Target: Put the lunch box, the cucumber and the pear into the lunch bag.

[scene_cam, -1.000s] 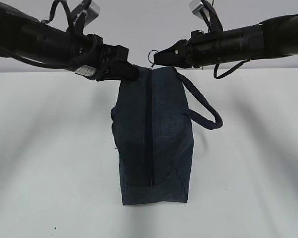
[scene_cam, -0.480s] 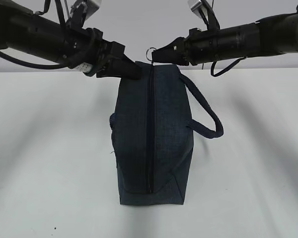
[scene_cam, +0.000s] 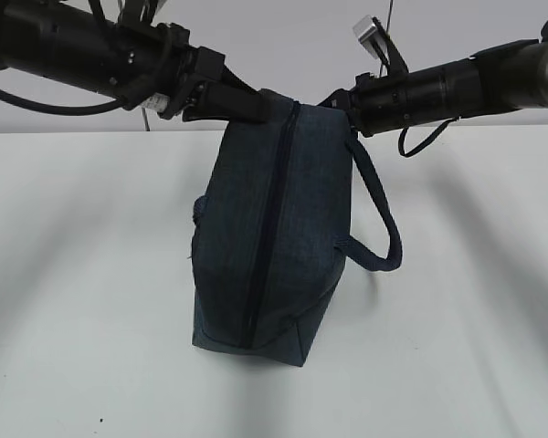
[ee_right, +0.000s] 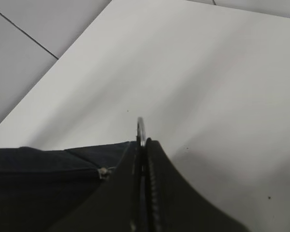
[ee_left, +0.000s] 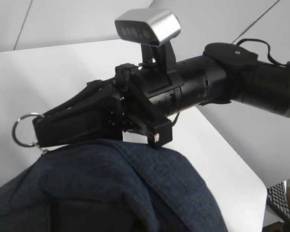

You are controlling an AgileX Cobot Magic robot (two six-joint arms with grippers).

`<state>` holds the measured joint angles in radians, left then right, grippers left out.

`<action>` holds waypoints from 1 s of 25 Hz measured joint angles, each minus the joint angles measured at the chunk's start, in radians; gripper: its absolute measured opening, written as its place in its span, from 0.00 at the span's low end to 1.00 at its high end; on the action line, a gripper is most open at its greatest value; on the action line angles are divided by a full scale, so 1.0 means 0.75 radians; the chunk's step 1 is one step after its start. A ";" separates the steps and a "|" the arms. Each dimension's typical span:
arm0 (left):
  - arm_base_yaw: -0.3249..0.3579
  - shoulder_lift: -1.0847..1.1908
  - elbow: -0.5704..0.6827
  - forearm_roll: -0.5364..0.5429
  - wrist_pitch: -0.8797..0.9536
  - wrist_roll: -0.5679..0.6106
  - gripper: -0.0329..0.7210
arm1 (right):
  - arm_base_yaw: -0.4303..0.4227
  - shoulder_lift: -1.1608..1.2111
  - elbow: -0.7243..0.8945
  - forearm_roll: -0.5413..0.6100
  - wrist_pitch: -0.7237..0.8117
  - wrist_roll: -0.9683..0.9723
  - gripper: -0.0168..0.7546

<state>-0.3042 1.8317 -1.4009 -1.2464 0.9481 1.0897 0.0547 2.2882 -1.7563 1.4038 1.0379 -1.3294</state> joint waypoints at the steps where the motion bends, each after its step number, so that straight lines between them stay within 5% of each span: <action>1: 0.000 0.000 -0.009 0.004 0.001 0.000 0.06 | 0.000 0.002 0.000 -0.005 0.000 0.006 0.03; 10: 0.000 0.009 -0.029 -0.001 -0.056 -0.001 0.06 | -0.001 0.002 -0.034 -0.042 -0.027 0.014 0.07; 14: -0.014 0.057 -0.034 -0.044 -0.154 -0.001 0.13 | -0.003 -0.053 -0.079 -0.303 -0.105 0.045 0.32; 17: -0.037 0.100 -0.044 -0.085 -0.226 -0.001 0.31 | -0.003 -0.132 -0.105 -0.532 -0.139 0.180 0.46; 20: -0.051 0.110 -0.045 -0.096 -0.257 -0.001 0.50 | -0.004 -0.209 -0.108 -0.740 -0.141 0.349 0.50; 25: -0.051 0.046 -0.064 0.142 -0.282 -0.052 0.54 | -0.004 -0.319 -0.108 -0.984 -0.060 0.626 0.51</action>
<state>-0.3425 1.8660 -1.4491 -1.1402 0.7364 1.0509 0.0517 2.0489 -1.8377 0.6658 0.9930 -0.8599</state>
